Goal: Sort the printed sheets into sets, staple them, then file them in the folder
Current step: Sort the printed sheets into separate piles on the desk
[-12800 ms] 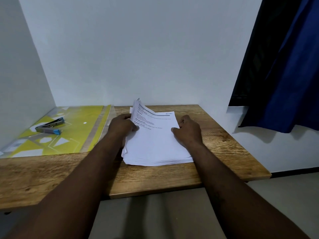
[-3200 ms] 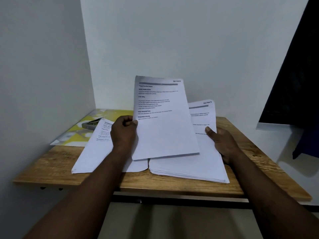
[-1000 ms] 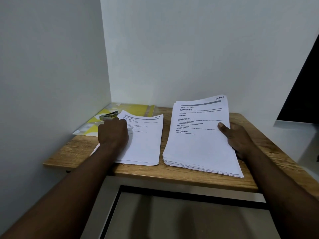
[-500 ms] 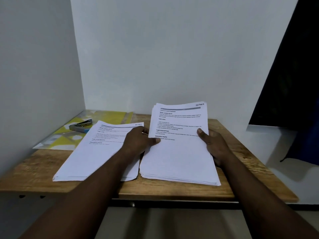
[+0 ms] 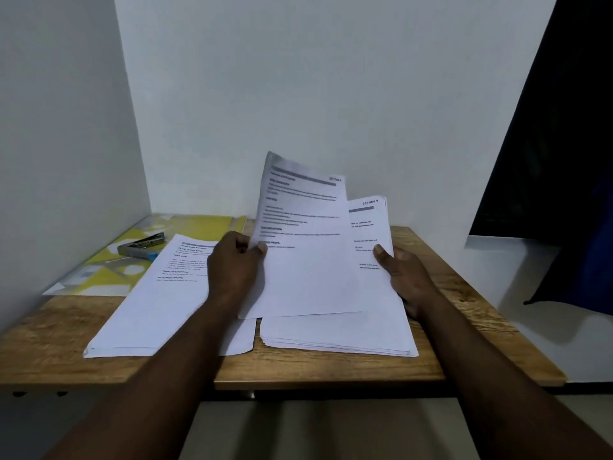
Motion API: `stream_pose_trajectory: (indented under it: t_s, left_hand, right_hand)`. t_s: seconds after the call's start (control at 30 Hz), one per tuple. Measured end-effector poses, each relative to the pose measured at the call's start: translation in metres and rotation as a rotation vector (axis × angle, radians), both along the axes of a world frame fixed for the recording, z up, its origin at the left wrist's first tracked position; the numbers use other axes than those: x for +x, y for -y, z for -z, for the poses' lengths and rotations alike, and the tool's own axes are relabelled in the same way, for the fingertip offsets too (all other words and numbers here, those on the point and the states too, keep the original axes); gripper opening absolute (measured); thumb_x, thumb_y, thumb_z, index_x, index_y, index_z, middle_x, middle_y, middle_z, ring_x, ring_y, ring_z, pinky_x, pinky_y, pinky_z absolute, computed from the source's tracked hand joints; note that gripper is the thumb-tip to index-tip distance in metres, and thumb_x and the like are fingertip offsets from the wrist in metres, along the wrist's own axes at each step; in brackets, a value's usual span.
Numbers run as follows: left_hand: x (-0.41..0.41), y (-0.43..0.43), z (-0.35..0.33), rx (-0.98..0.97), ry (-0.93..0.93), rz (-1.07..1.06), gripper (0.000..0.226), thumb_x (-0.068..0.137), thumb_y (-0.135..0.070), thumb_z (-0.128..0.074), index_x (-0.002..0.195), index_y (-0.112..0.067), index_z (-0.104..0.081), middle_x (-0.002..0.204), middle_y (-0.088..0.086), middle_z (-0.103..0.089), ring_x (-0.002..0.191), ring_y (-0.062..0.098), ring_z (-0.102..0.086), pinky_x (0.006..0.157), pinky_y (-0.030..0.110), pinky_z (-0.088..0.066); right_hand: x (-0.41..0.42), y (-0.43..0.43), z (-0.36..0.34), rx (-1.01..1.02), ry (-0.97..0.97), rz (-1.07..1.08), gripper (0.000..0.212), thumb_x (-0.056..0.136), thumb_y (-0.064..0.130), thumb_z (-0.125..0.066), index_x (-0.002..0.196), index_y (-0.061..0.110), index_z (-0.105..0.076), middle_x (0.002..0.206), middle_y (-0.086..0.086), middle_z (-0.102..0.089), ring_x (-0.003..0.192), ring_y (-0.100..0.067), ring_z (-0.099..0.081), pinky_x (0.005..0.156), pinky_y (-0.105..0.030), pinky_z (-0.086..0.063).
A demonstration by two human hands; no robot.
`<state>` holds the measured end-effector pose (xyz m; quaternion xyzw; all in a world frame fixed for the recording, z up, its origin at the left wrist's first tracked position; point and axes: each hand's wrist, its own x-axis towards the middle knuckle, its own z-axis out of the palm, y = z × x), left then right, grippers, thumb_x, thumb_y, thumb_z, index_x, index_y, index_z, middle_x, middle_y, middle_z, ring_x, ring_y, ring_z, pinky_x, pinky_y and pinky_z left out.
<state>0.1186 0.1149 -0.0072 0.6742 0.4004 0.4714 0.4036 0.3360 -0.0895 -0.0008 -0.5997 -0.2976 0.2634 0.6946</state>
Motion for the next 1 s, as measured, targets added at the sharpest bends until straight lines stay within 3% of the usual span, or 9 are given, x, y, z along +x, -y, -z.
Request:
stream_pose_trajectory:
  t_s: [0.1,0.27,0.43,0.5,0.63,0.73,0.83,0.9,1.0]
  left_hand:
    - [-0.022,-0.014,-0.008,0.024,0.011,-0.063,0.017,0.09,-0.033,-0.077,0.093,-0.02,-0.068,0.092,-0.004,-0.071,0.089,0.023,-0.064,0.075,0.034,-0.044]
    - [-0.073,-0.045,-0.01,-0.019,-0.211,-0.144,0.023,0.082,-0.026,-0.082,0.1,-0.021,-0.068,0.101,0.002,-0.071,0.095,0.028,-0.068,0.08,0.036,-0.052]
    - [-0.118,-0.06,-0.007,0.041,-0.496,-0.166,0.023,0.078,-0.02,-0.082,0.097,-0.02,-0.069,0.104,0.005,-0.071,0.104,0.031,-0.066,0.078,0.032,-0.046]
    - [-0.127,-0.064,-0.003,0.061,-0.546,-0.205,0.025,0.079,-0.019,-0.079,0.101,-0.022,-0.069,0.108,0.009,-0.072,0.105,0.033,-0.066,0.077,0.032,-0.044]
    - [-0.136,-0.072,0.004,0.099,-0.62,-0.26,0.035,0.083,-0.018,-0.073,0.118,-0.019,-0.069,0.117,0.012,-0.072,0.111,0.036,-0.065,0.078,0.034,-0.046]
    - [-0.139,-0.077,0.006,0.103,-0.71,-0.286,0.029,0.081,-0.026,-0.074,0.109,-0.017,-0.069,0.112,0.011,-0.072,0.108,0.037,-0.065,0.076,0.036,-0.048]
    - [-0.139,-0.081,0.004,0.062,-0.785,-0.287,0.03,0.079,-0.034,-0.076,0.101,-0.015,-0.07,0.111,0.011,-0.072,0.109,0.038,-0.065,0.073,0.035,-0.045]
    - [-0.138,-0.08,0.001,0.038,-0.789,-0.266,0.027,0.078,-0.033,-0.079,0.095,-0.014,-0.07,0.107,0.011,-0.072,0.106,0.037,-0.067,0.07,0.033,-0.043]
    - [-0.135,-0.082,-0.001,-0.007,-0.787,-0.241,0.028,0.077,-0.031,-0.083,0.09,-0.014,-0.066,0.107,0.011,-0.073,0.102,0.035,-0.068,0.067,0.033,-0.044]
  right_hand:
    - [-0.001,0.0,-0.001,-0.001,0.004,0.002,0.031,0.107,0.029,-0.061,0.126,0.007,-0.07,0.116,-0.013,-0.079,0.104,-0.034,-0.077,0.083,-0.046,-0.065]
    - [-0.004,-0.003,-0.001,-0.025,0.014,0.014,0.028,0.105,0.031,-0.063,0.121,0.009,-0.072,0.112,-0.012,-0.08,0.1,-0.034,-0.078,0.086,-0.05,-0.063]
    - [-0.004,-0.003,-0.001,-0.037,0.022,0.038,0.028,0.102,0.033,-0.066,0.115,0.009,-0.073,0.107,-0.012,-0.081,0.095,-0.034,-0.079,0.089,-0.052,-0.061]
    - [-0.005,-0.002,-0.002,-0.043,0.04,0.039,0.028,0.102,0.035,-0.066,0.114,0.01,-0.073,0.106,-0.011,-0.081,0.093,-0.033,-0.079,0.086,-0.051,-0.063]
    - [-0.007,0.0,-0.003,-0.031,0.052,0.041,0.026,0.103,0.033,-0.066,0.112,0.01,-0.072,0.1,-0.007,-0.082,0.085,-0.028,-0.08,0.064,-0.039,-0.066]
    - [-0.008,0.001,-0.003,-0.033,0.071,0.04,0.023,0.104,0.031,-0.064,0.11,0.01,-0.072,0.095,-0.005,-0.082,0.08,-0.024,-0.08,0.061,-0.035,-0.065]
    - [-0.006,0.001,-0.002,-0.05,0.084,0.051,0.026,0.103,0.033,-0.065,0.112,0.01,-0.072,0.102,-0.008,-0.082,0.087,-0.028,-0.08,0.068,-0.039,-0.066]
    - [-0.004,0.001,-0.001,-0.059,0.092,0.06,0.031,0.102,0.036,-0.066,0.115,0.009,-0.073,0.107,-0.01,-0.081,0.095,-0.033,-0.079,0.076,-0.043,-0.066]
    - [-0.004,0.001,0.0,-0.053,0.101,0.055,0.029,0.103,0.035,-0.065,0.114,0.009,-0.073,0.107,-0.01,-0.081,0.095,-0.033,-0.079,0.073,-0.043,-0.067]
